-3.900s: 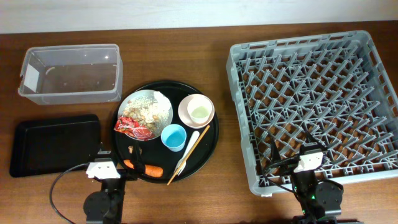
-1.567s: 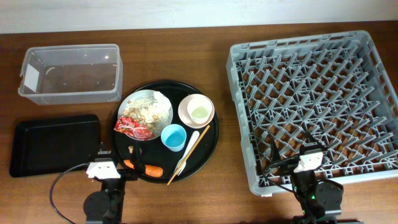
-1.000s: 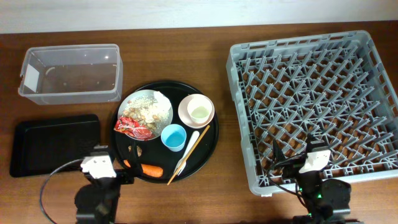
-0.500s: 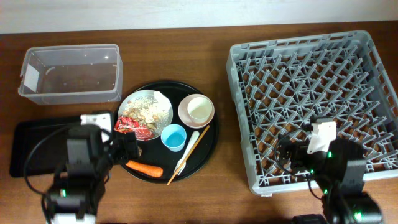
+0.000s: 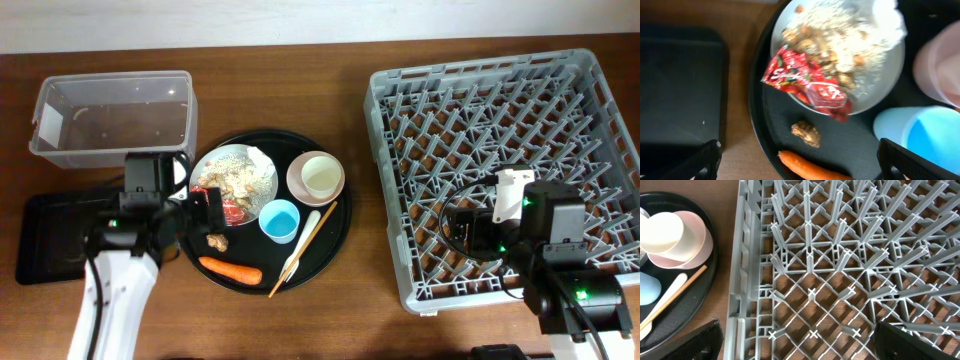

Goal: Sort waste into correct bins and load items into the dishwasher rack
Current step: 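Reach the left gripper to the plate and grasp the red wrapper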

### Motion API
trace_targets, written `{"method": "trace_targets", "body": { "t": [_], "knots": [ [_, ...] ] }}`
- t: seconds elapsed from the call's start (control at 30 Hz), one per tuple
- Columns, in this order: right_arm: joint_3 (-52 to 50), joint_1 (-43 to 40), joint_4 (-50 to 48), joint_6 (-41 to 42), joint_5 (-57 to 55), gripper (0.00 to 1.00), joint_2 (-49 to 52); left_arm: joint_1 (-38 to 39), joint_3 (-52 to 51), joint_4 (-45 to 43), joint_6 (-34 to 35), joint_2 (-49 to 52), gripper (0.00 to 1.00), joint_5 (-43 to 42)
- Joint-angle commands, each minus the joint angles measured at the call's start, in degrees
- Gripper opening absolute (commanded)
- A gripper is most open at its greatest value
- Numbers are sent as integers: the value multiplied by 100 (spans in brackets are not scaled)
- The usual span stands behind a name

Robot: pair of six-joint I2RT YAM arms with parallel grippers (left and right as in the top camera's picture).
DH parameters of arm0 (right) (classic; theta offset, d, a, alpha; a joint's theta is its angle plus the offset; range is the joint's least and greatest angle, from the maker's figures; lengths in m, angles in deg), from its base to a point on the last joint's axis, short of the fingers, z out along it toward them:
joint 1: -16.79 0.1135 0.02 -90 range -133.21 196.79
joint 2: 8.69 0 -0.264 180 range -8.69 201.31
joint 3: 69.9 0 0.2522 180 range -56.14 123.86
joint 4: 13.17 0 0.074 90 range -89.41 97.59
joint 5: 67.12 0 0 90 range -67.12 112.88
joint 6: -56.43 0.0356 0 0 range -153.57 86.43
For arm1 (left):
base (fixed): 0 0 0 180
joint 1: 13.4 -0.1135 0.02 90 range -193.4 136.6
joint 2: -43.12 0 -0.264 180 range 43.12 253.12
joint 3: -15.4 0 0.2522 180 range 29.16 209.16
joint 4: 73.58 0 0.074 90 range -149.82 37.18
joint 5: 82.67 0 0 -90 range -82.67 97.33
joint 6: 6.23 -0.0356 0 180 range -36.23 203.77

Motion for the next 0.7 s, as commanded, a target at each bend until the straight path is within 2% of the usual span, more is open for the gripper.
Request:
{"method": "trace_targets", "body": {
  "t": [0.0,0.17,0.3,0.5,0.67],
  "knots": [
    [120,39,-15,68,-50,99,35,-490,92,-245,374,546,99,-417],
    [120,39,-15,68,-50,99,35,-898,92,-553,459,1342,99,-1552],
    [120,39,-15,68,-50,99,35,-907,92,-782,470,1919,99,-1711],
    [120,39,28,68,-50,99,35,-907,92,-1038,544,2249,98,-1818],
    [120,39,72,68,-50,99,35,-907,87,-1180,544,2345,85,-1786]
  ]
}}
